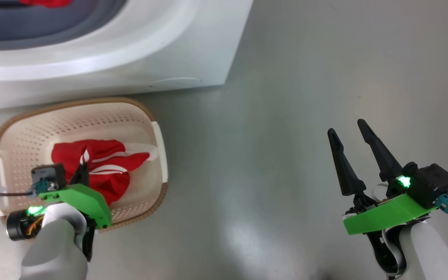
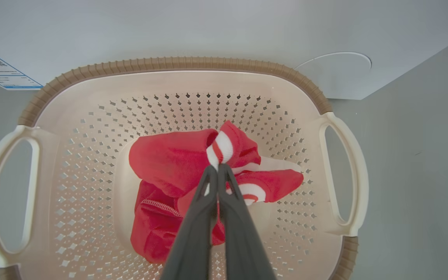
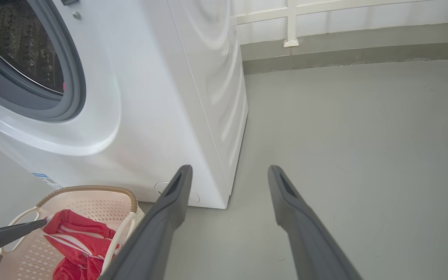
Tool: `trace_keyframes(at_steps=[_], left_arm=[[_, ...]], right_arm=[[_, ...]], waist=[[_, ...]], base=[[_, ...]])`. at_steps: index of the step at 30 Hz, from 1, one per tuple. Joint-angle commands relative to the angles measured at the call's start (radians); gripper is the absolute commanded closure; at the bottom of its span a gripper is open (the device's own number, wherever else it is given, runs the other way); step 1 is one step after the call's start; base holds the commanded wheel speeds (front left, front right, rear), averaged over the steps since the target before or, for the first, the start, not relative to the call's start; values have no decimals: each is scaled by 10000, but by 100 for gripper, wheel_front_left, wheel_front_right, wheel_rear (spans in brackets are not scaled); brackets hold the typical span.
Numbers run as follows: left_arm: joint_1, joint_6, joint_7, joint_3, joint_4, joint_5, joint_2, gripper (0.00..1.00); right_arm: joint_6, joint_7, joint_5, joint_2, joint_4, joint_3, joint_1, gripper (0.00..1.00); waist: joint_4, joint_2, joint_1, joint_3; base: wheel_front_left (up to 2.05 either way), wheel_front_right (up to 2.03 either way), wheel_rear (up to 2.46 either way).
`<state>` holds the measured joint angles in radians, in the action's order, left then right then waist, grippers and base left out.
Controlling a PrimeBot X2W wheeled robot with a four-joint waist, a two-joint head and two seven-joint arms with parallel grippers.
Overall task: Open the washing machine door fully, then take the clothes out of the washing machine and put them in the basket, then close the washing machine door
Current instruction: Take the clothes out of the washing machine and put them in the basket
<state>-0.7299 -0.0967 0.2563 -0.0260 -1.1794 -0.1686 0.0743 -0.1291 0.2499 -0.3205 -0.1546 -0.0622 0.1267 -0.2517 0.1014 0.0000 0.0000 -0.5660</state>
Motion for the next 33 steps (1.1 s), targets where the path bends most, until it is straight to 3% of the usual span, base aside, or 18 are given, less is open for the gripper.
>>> trace_keyframes(at_steps=[1,5,6,9,10,11,22,33], left_arm=[[-82,118,55,223,-140,50,432,100],[-288,169,55,239,-413,28,537,100],[-345,201,55,265,-467,1,563,93],[-415,286,55,255,-565,-14,532,45],[-425,273,55,262,-588,-29,567,8],[-426,260,55,269,-606,-46,589,0],[-27,165,55,529,-110,-368,433,0],[1271,-98,55,1052,2015,-422,260,0]], right_arm=[[-16,118,-69,46,262,268,-4,0],[-16,118,-65,83,288,254,-70,0],[-16,118,-62,93,290,245,-85,0],[-16,118,-66,87,263,252,-107,0],[-16,118,-68,83,250,252,-118,0],[-16,118,-71,81,235,247,-132,0],[-16,118,-60,-8,101,155,-99,0],[-16,118,-122,-316,-172,216,254,0]], waist=[[336,0,0,-462],[396,0,0,-647],[403,0,0,-684],[400,0,0,-693],[400,0,0,-685],[395,0,0,-667],[27,0,0,75],[-628,0,0,1628]], base=[[0,0,0],[0,0,0],[0,0,0],[0,0,0],[0,0,0],[0,0,0],[0,0,0],[0,0,0]])
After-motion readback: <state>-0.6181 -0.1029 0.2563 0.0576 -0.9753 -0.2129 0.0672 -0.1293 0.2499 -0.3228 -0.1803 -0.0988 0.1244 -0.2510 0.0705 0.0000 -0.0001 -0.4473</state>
